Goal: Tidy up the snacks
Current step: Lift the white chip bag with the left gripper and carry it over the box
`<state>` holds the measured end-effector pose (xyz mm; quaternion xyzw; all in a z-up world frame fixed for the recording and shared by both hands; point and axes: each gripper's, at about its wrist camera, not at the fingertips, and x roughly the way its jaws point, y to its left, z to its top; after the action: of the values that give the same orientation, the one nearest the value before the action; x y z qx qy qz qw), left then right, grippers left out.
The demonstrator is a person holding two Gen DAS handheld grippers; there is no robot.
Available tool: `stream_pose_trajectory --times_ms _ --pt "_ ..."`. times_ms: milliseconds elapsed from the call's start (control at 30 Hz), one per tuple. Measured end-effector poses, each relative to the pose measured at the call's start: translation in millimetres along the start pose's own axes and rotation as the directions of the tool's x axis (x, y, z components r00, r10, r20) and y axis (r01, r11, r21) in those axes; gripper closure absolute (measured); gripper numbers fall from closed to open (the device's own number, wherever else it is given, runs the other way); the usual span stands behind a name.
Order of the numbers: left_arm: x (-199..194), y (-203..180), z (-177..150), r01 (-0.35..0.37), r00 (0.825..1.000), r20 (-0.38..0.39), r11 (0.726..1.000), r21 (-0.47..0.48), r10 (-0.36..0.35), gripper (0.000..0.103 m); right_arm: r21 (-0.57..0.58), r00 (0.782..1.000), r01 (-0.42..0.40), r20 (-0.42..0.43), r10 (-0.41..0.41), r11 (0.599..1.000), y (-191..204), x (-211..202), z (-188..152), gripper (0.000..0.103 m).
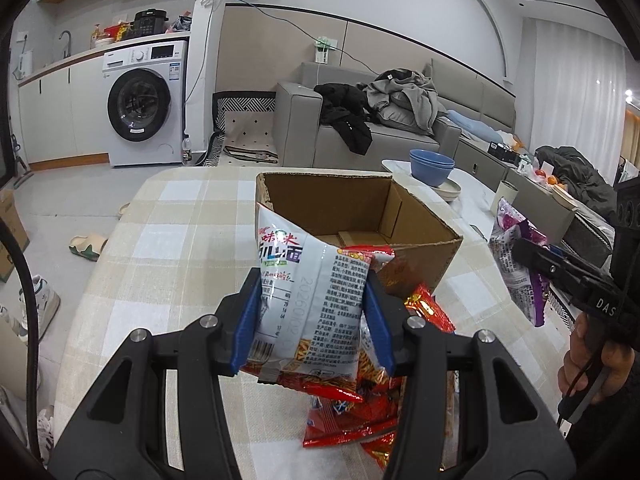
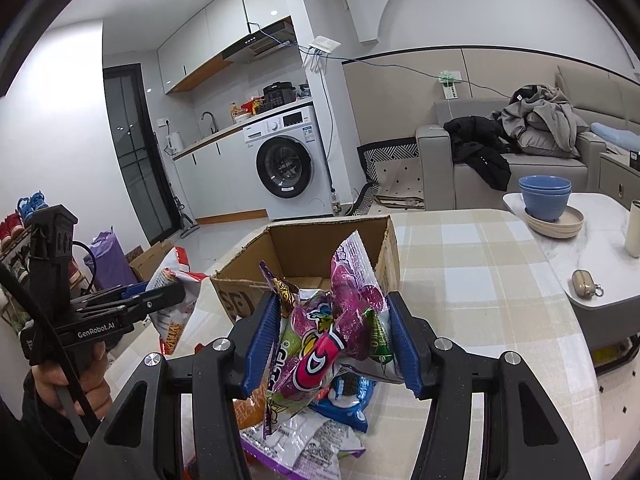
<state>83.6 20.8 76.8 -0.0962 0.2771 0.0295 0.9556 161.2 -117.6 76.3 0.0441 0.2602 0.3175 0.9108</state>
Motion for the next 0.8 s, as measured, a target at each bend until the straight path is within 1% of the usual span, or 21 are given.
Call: stream_pose_trajectory --times_ms 367,800 --pt "30.9 -15.8 26.1 -0.012 1.0 -0.01 0.999 0.045 0.013 0.058 0.011 0.999 -0.035 -0.018 0.035 0.999 -0.8 26.8 18.6 0.047" --pt "69.6 -13.0 52.3 0.001 1.0 -0.009 0.999 0.042 -0.001 0.057 0.038 0.998 -0.042 -0.045 0.044 0.998 -6.0 55.3 34.4 0.047"
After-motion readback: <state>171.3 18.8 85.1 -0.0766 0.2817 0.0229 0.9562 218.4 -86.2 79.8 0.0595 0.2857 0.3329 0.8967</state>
